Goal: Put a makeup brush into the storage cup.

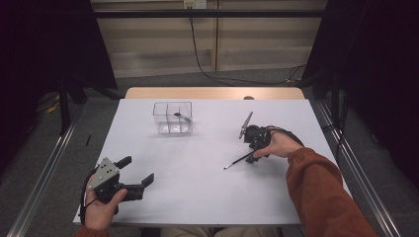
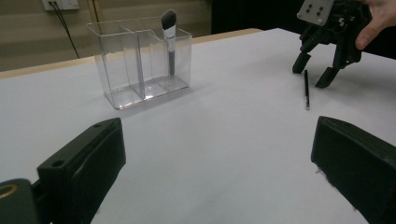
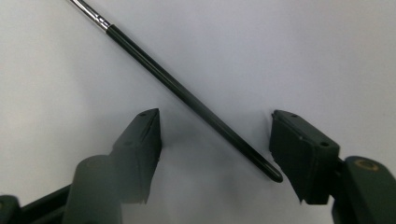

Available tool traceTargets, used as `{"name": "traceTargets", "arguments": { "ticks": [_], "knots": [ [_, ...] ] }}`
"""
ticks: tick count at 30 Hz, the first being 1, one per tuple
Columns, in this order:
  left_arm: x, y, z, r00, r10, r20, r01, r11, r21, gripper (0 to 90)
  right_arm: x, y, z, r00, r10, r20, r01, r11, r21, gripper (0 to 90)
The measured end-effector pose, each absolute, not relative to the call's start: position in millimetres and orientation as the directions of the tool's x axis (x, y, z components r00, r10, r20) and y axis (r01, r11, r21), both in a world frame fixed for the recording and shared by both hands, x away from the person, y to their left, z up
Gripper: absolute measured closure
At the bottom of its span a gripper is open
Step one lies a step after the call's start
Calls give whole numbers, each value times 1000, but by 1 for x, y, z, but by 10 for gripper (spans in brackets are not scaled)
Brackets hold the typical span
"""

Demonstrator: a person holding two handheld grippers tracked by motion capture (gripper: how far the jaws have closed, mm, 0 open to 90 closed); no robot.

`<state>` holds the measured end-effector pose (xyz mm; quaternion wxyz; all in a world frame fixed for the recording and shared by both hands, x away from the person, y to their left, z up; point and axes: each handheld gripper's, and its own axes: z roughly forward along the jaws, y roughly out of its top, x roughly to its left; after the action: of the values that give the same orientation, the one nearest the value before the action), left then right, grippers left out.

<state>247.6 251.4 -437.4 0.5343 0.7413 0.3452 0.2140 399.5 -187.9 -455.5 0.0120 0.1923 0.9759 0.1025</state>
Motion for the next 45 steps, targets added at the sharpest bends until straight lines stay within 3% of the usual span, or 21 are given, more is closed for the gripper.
{"name": "traceTargets", "arguments": {
  "ticks": [9, 14, 22, 37, 45],
  "knots": [
    [247, 253, -437, 668, 743, -51, 279, -186, 942, 32, 401, -183, -453, -938, 346, 27, 346, 923, 169, 453],
    [246, 253, -437, 666, 744, -49, 284, -192, 939, 31, 400, -184, -451, -941, 336, 33, 337, 928, 161, 598],
    [246, 253, -437, 667, 743, -48, 285, -195, 938, 31, 397, -182, -450, -950, 310, 40, 312, 937, 154, 730],
    [246, 254, -438, 668, 743, -48, 289, -199, 936, 32, 395, -178, -450, -952, 303, 51, 307, 943, 128, 861],
    [247, 254, -438, 666, 745, -48, 292, -201, 935, 34, 394, -177, -449, -958, 285, 36, 287, 949, 130, 862]
  ]
}}
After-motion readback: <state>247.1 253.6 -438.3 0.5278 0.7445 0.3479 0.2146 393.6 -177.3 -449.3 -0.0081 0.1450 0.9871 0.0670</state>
